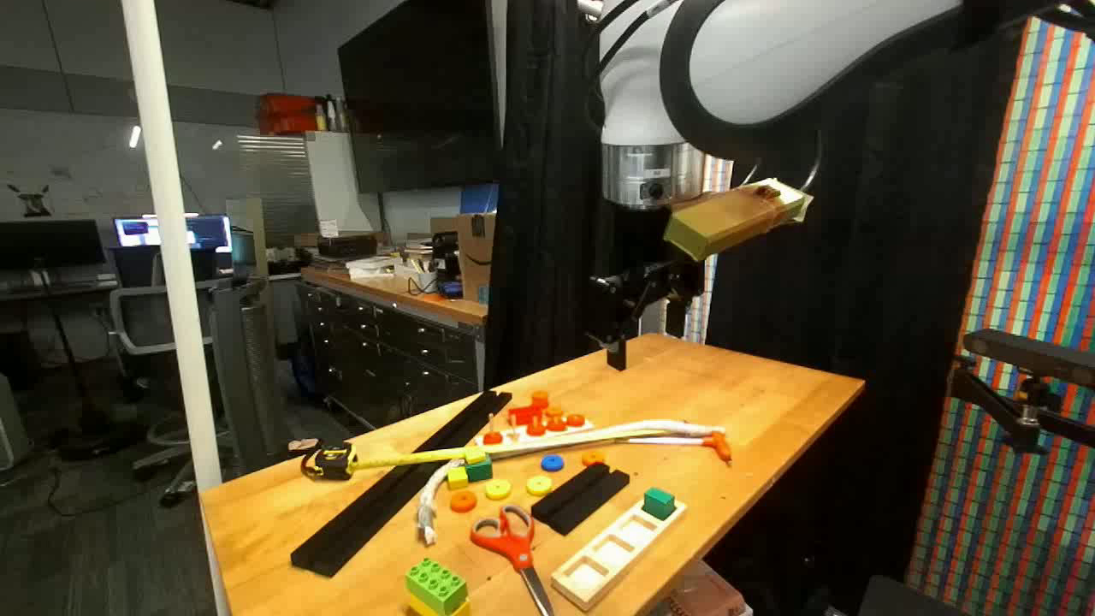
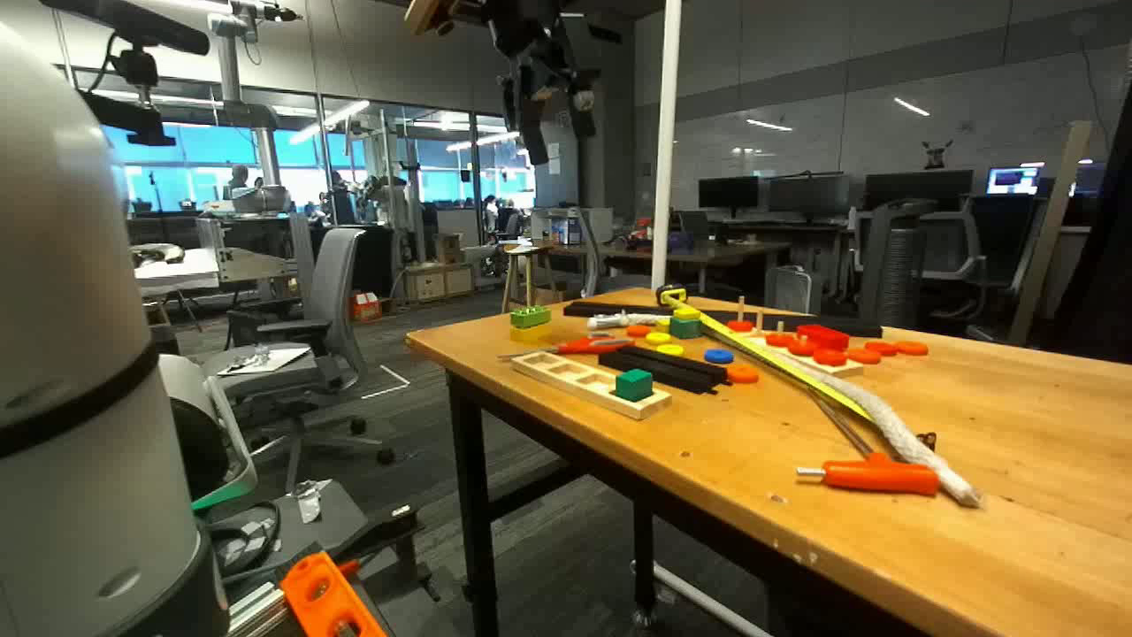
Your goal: Put the green block on the yellow block which is on the green block
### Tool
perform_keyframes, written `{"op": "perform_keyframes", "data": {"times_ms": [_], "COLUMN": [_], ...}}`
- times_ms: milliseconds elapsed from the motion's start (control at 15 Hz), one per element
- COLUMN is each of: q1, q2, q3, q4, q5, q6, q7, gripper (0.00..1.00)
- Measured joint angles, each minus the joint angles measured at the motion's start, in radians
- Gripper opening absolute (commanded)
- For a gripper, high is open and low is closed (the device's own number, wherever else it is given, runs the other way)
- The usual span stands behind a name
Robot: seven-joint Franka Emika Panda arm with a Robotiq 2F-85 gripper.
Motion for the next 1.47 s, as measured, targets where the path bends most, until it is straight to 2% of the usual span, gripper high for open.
{"op": "perform_keyframes", "data": {"times_ms": [467,733,933,1200,1467], "q1": [0.001,0.002,0.002,0.002,0.003], "q2": [-0.008,-0.005,-0.003,0.008,0.050], "q3": [-0.001,-0.029,-0.076,-0.165,-0.255], "q4": [0.011,-0.017,-0.059,-0.133,-0.167], "q5": [0.000,-0.016,-0.041,-0.040,0.027], "q6": [-0.001,0.015,0.072,0.205,0.284], "q7": [0.000,-0.005,-0.035,-0.119,-0.224], "gripper": [1.00,1.00,1.00,1.00,1.00]}}
